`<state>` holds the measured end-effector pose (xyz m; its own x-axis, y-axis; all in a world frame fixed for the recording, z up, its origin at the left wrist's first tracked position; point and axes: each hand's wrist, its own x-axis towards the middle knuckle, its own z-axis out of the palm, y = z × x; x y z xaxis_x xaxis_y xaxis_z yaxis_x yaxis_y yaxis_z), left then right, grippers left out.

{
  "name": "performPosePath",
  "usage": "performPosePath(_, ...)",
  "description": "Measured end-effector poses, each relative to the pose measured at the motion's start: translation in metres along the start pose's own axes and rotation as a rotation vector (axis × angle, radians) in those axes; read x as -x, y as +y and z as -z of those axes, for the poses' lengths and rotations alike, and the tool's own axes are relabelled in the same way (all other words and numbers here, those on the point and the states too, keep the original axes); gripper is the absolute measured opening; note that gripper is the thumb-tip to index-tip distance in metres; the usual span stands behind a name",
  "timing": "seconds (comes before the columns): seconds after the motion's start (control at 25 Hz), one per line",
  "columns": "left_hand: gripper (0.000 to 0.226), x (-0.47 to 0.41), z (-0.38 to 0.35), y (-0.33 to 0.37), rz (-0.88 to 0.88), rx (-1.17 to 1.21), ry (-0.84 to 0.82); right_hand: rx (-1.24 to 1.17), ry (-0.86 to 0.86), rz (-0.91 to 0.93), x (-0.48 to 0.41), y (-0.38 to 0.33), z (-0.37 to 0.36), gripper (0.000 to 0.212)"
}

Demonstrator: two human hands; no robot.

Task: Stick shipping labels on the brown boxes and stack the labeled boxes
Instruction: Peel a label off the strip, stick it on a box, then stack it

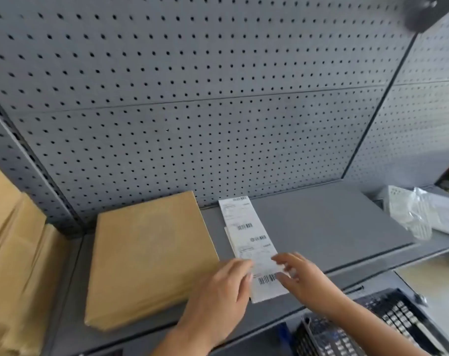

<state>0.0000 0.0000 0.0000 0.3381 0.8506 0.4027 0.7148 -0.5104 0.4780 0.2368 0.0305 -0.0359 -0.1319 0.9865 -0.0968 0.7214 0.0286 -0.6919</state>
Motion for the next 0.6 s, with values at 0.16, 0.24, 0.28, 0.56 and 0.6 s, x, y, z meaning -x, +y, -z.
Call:
performPosePath(0.16, 0.030, -0.034, -0.001, -0.008, 0.036, 0.056, -0.021, 0.374, -0.092, 0.088, -0.028, -0.005, -0.006, 0.079)
performPosePath(0.24, 0.031, -0.047, -0.001, -0.015, 0.059, 0.111, -0.056, 0.434, -0.133, 0.102, -0.034, -0.003, -0.012, 0.092)
performPosePath(0.28, 0.031, -0.053, -0.001, -0.019, 0.081, 0.148, -0.072, 0.468, -0.162, 0.101, -0.035, -0.001, -0.013, 0.096)
performPosePath(0.56, 0.022, -0.069, -0.004, -0.038, 0.304, 0.411, -0.148, 0.409, -0.096, 0.089, -0.034, -0.001, -0.014, 0.075)
performPosePath(0.6, 0.021, -0.069, -0.003, -0.039, 0.321, 0.433, -0.142, 0.368, -0.065, 0.080, -0.033, -0.002, -0.015, 0.069)
